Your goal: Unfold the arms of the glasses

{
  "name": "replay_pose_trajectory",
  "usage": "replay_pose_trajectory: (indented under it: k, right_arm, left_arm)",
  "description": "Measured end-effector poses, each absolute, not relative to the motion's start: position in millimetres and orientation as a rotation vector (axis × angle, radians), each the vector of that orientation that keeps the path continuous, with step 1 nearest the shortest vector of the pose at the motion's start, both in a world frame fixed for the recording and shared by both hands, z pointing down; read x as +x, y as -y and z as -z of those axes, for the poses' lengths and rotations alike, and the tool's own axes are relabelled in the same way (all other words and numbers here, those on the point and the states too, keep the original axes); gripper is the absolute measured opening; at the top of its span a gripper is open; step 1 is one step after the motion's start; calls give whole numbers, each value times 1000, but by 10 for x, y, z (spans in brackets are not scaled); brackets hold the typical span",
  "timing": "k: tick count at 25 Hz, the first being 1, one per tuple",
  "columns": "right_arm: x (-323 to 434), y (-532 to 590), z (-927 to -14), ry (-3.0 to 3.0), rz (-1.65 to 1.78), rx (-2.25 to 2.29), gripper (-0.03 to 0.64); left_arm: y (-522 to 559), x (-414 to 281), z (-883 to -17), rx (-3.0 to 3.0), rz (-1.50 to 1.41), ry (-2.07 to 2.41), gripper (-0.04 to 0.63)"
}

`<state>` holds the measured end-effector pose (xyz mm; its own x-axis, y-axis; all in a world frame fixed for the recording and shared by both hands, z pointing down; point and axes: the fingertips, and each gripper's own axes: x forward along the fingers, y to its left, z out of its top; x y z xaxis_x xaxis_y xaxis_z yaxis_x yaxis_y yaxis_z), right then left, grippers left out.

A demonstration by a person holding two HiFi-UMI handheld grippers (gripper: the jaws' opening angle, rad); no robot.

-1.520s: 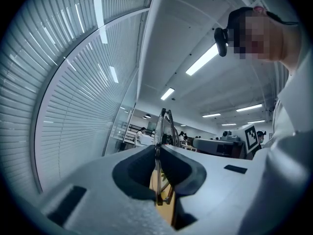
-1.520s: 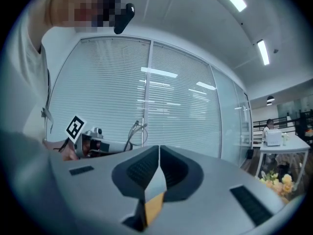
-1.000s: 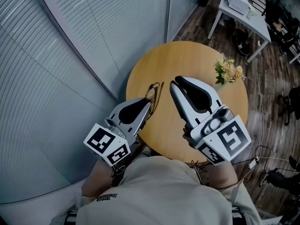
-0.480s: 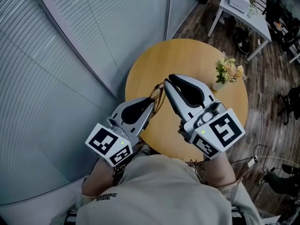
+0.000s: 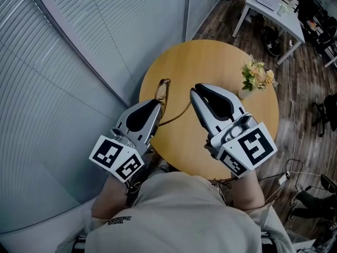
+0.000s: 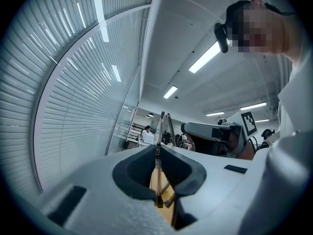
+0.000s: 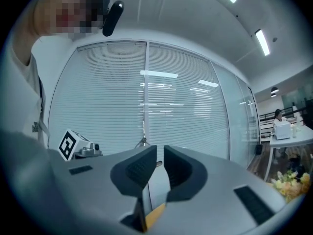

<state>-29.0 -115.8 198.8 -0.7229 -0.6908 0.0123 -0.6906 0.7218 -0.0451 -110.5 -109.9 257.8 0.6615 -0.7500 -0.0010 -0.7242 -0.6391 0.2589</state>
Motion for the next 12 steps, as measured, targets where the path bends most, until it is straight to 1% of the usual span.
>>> replay_pose_trajectory:
  k: [12]
  right_arm:
    - [-99,973,-2430,-3012,35,-1265,35]
  left_arm:
    - [1251,-1330,-2536,2573,213,1307,44]
